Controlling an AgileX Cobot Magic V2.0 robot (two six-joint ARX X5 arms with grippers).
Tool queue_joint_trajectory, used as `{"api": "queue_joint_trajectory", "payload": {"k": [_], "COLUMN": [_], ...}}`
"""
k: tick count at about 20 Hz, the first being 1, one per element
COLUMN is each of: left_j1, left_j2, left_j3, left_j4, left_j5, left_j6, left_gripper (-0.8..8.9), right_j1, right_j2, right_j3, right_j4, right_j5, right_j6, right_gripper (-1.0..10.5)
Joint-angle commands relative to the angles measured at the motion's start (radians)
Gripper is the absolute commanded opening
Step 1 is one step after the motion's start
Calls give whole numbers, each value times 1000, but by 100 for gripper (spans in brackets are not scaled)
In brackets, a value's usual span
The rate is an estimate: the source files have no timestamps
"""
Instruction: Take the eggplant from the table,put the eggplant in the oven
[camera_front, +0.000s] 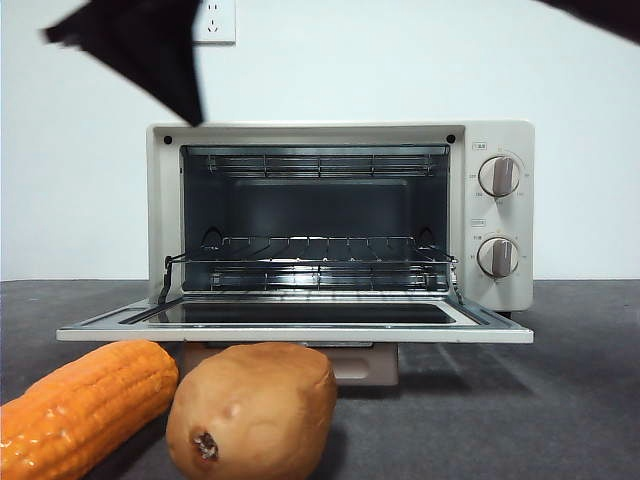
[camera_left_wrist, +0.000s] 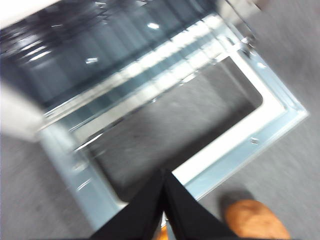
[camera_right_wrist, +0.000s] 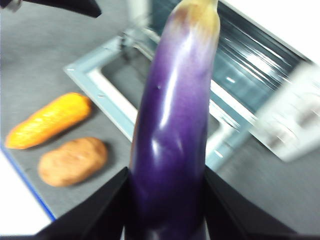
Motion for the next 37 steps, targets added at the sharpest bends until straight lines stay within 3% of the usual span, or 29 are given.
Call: {"api": "queue_joint_trajectory", "payload": {"k": [1,4,11,15,21,25,29,33,37], "left_j1": [50,143,318,418,472,472,472,472,472], "left_j2": [-94,-232,-439,-446,-445,-445,-445,-445,-444], "left_j3": [-115,-276,-459,-502,-504,-504,-504,-504,-504], "left_j4": [62,113,135,157,174,180,180,180,182], "left_j5": [-5,-5,53,183,236,250,250,249,249], "left_j6": [-56,-83,-104,-104,-99,-95,-93,-93,-92], "left_gripper": [4,4,4,4,4,4,4,4,4], "right_j1": [10,11,12,21,33,33,33,33,61], "right_j2": [52,151,493,713,961,1052,1113,1128,1127], "right_j3": [17,20,151,306,454,465,465,465,465], "right_j4": [66,140,148,118,168,319,435,438,437], "right_j5": [-44,-83,-56,115,475,562,679,684,686], "right_j6": [-54,-100,-202,-280,-507,-595,-596,-562,-558], "right_gripper": [122,122,122,122,122,123,139,301,306]}}
